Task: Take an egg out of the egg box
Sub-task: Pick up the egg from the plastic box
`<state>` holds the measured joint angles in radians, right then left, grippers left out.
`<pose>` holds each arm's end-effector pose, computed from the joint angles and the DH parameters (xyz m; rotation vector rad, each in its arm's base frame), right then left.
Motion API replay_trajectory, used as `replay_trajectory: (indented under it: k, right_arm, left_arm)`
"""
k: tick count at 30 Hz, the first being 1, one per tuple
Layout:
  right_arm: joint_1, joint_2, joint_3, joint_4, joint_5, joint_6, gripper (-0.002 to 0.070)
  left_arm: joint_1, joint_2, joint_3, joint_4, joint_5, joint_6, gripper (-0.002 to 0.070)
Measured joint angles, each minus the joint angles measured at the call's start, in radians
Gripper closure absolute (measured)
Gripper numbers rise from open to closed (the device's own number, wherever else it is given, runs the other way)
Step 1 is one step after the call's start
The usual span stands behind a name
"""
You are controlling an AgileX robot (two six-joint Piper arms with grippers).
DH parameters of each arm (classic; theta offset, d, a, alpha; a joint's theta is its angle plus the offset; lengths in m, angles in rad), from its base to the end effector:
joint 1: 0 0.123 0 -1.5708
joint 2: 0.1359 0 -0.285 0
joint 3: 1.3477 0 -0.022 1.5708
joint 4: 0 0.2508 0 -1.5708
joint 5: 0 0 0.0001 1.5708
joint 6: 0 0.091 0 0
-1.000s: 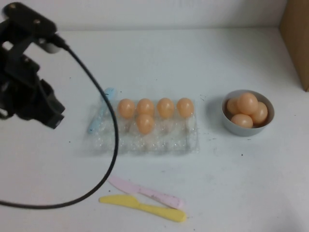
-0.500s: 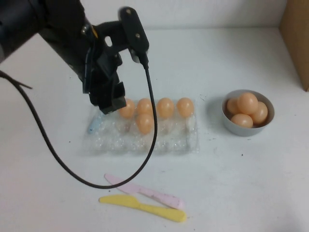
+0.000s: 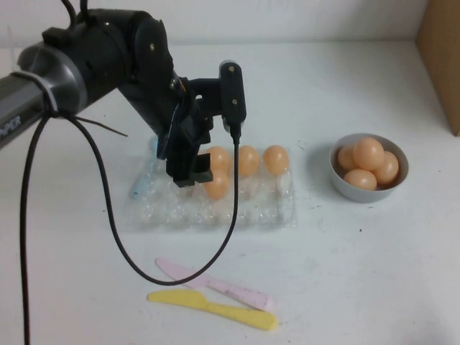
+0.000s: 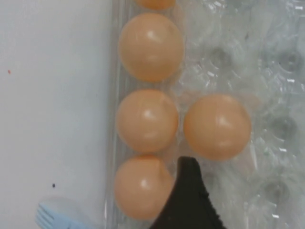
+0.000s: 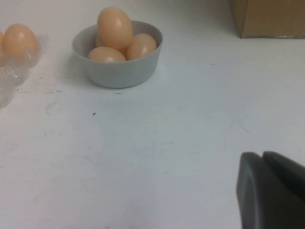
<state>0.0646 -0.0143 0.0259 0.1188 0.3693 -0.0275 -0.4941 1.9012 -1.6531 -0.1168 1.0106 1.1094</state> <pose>0.0522 0.0073 0.1722 -0.0122 1.8642 0.1423 0.3607 -0.2045 0.2757 1.9200 1.9381 0.0220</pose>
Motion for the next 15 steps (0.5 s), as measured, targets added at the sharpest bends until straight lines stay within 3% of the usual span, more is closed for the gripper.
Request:
replay_trajectory:
  k: [15]
  right_arm:
    - [0.000, 0.000, 0.000, 0.000, 0.000, 0.000, 0.0694]
  left_arm:
    - [0.000, 0.106, -0.002, -0.085, -0.060, 0.081, 0.0202]
